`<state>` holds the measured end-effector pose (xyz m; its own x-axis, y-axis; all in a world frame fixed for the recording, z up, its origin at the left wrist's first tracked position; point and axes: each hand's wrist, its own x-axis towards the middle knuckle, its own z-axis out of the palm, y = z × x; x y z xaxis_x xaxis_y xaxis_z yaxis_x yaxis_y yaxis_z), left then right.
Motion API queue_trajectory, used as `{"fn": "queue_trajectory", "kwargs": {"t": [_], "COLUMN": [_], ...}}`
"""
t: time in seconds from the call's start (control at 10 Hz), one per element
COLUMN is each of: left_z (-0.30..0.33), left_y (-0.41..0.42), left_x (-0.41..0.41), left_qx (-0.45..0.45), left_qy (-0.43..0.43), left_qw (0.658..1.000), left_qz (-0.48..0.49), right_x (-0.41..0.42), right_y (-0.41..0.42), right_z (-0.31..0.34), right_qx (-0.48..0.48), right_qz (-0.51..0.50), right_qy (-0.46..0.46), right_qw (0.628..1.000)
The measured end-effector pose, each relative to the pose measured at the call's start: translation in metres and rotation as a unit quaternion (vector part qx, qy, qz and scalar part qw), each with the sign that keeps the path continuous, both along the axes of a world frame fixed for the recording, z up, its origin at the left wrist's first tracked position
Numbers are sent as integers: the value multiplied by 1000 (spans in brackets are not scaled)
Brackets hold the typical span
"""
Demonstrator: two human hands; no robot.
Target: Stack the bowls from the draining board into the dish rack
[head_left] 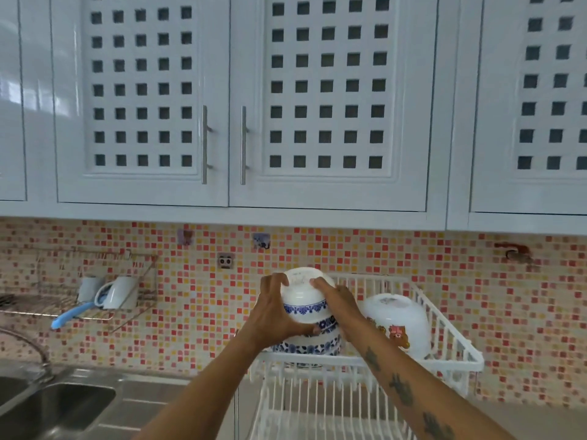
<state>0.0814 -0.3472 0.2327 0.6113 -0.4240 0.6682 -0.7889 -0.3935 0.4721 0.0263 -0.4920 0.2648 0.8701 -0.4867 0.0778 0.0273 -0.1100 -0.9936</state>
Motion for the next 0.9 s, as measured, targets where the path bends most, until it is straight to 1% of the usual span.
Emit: {"fn": "queue_trajectory", "kwargs": {"t": [0.2, 0.3, 0.6, 0.7, 0.8, 0.9], "left_z": [-5, -9, -16, -10, -7, -13], "left_y": [-5, -6, -7, -4, 5, 22], "left_x": [13, 17, 22, 18, -1, -13], "left_qx": [66, 68, 76, 112, 112, 112], "left_qy": [30, 32, 32, 22, 53, 50], "left_qw": [997, 997, 996, 993, 991, 991], "left_qz": [12, 13, 16, 35, 43, 48], "right_x": [26, 29, 30, 20, -4, -34], "right_y": [-13, -15, -18, -14, -9, 4], "right_z": [-22, -26, -29, -23, -22, -20], "right_qx": [44, 50, 9, -62, -208, -323], "right_qz": [-3, 5, 28, 7, -69, -79], "right_qy": [23, 34, 82, 104, 115, 98], "right_qw": [999, 998, 996, 993, 969, 938]}}
